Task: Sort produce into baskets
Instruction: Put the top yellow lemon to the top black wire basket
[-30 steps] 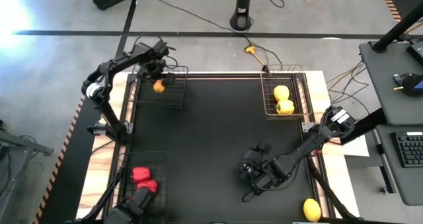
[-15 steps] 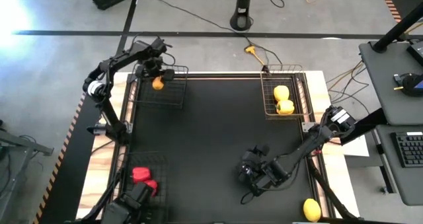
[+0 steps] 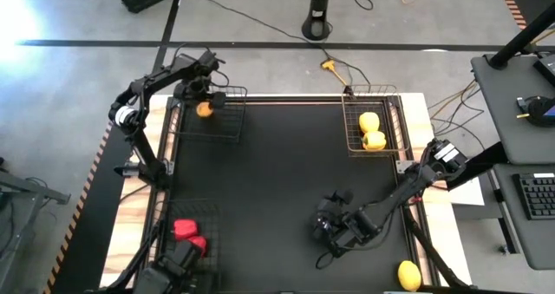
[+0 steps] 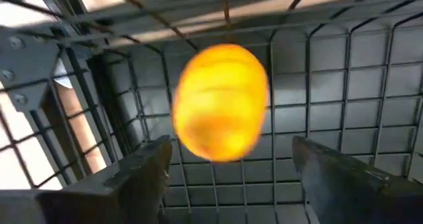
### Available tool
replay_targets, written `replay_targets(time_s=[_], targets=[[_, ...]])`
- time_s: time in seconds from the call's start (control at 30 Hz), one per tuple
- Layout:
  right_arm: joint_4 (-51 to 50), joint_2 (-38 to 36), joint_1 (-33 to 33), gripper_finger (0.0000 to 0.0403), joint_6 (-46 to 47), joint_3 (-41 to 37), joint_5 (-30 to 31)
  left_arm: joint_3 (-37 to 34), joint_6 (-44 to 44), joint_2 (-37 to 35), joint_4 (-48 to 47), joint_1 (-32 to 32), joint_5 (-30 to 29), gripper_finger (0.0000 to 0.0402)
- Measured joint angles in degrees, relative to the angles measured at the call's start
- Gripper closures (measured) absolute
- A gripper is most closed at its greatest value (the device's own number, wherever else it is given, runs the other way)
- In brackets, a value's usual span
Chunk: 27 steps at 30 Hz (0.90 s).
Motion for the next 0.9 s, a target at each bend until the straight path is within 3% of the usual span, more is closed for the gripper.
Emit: replay_targets(time_s=[0.2,0.37,0.47,0.63,0.73,0.9], targets=[[-2.14,-0.92,-0.15,0.0003,-8.17,1.35,-7.70,1.65,2.66,-4.27,-0.15,-2.60,-0.39,0.0097],[-16.28,-1.31,-0.38,0.0003,-10.45,6.54,-12.92,2.15,3.89,-12.94,0.24,-7.88,-0.39,0.0096],[-24.02,-1.31,-0.24,0.0003,-13.29,8.63,-20.39,0.64,4.37,-19.35,2.21,-13.49,-0.39,0.0096],[-34.90,-1.31,0.06,0.0003,-14.03,9.56,-40.09,-4.54,2.74,-30.19,7.22,-27.68,-1.04,0.0096],[-41.54,-1.31,0.84,0.0003,-15.29,9.21,-42.40,-10.96,-0.24,-36.75,15.20,-38.93,-4.50,0.0096],[-45.49,-1.31,1.05,0.0003,-23.21,8.44,-42.60,-23.65,-2.90,-45.36,31.63,-59.10,-19.43,0.0096]])
